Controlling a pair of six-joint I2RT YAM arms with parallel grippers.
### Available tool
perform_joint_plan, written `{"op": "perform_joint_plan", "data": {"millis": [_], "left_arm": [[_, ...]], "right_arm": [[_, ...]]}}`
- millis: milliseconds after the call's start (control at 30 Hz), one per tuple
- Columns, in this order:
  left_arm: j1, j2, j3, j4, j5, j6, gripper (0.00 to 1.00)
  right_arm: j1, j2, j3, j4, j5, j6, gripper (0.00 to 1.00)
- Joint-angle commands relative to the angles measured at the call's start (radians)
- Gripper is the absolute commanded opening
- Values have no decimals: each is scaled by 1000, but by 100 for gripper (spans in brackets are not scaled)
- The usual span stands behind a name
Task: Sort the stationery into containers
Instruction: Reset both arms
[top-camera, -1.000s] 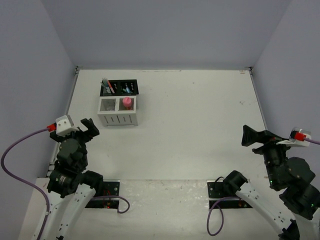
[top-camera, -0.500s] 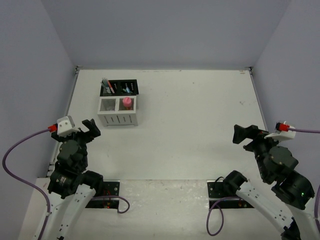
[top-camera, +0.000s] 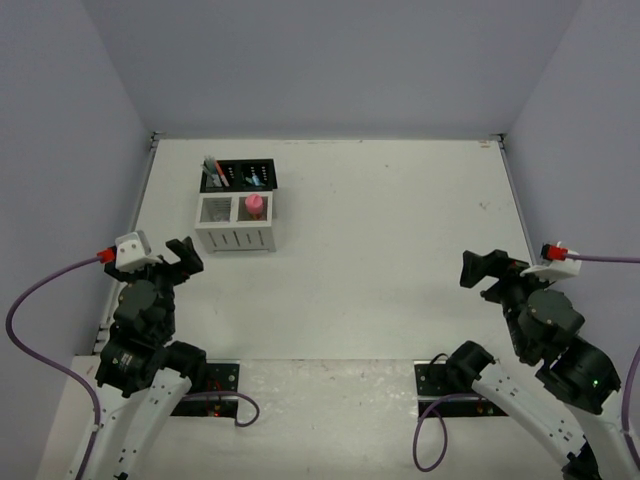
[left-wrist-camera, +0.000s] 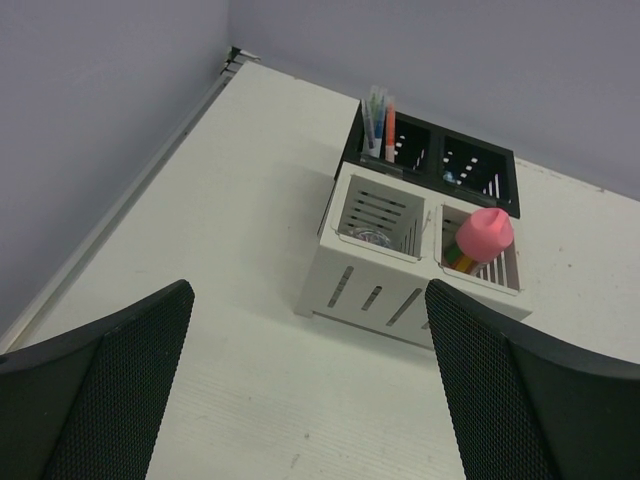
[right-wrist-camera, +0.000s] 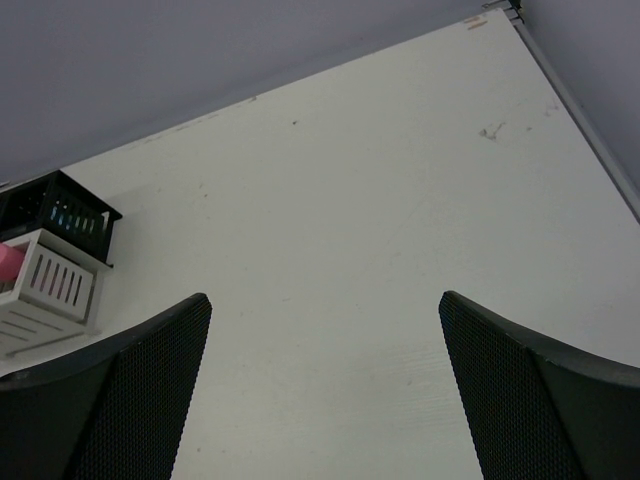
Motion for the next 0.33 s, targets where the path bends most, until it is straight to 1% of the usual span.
{"op": "perform_joint_plan", "data": {"millis": [0,300], "left_arm": [[3,9,-13,46,15,16,100],[3,21,-17,53,19,13,100]], "right_arm": [[0,9,-4,34,23,21,99],[0,14,-29,60,25,18,99]]}}
